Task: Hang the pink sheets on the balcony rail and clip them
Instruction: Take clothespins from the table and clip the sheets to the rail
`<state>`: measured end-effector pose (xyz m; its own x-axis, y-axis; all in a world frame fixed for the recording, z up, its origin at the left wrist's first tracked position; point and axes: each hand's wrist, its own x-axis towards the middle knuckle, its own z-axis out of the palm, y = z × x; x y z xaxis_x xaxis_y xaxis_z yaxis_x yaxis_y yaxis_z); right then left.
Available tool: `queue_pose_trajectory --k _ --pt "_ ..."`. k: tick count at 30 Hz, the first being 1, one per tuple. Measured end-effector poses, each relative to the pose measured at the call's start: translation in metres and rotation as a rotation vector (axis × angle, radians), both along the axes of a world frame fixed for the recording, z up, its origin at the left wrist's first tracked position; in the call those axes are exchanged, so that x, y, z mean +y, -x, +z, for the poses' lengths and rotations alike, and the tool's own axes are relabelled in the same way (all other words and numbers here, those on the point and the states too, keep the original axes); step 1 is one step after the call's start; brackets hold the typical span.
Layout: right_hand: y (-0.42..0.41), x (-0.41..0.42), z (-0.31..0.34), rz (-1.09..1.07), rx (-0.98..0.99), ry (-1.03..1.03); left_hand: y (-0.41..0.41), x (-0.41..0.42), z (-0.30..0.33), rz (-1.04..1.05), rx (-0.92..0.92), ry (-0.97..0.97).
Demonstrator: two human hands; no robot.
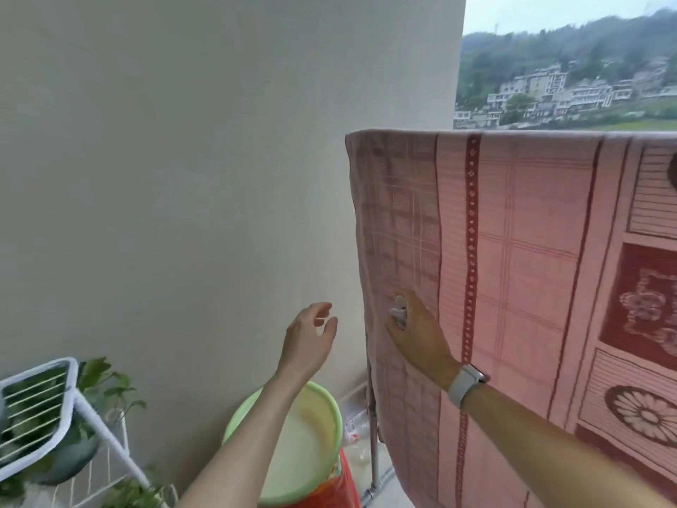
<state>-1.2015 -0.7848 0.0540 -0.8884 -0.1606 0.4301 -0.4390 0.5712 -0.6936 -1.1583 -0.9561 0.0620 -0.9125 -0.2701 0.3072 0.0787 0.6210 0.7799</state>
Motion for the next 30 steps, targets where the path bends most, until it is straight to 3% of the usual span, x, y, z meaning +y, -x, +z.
queue_pose_trajectory --k 10,17,21,23,26,30 --pt "0.132 -0.077 -0.002 -0.243 0.070 -0.255 0.200 -0.049 -0.002 -0.283 0.005 -0.200" --pt "0.167 -0.123 -0.007 -0.611 0.053 -0.123 0.292 -0.055 0.019 -0.868 -0.264 -0.574" --pt "0.182 -0.135 -0.010 -0.847 0.093 -0.184 0.317 -0.041 0.018 -1.164 -0.460 -0.696" --pt "0.185 -0.134 -0.015 -0.887 0.111 -0.225 0.321 -0.037 0.016 -1.195 -0.485 -0.757" --pt "0.183 -0.133 -0.018 -0.856 0.151 -0.219 0.324 -0.032 0.011 -1.075 -0.397 -0.888" --pt "0.179 -0.134 -0.016 -0.839 0.152 -0.158 0.327 -0.035 0.004 -0.935 -0.164 -0.770"
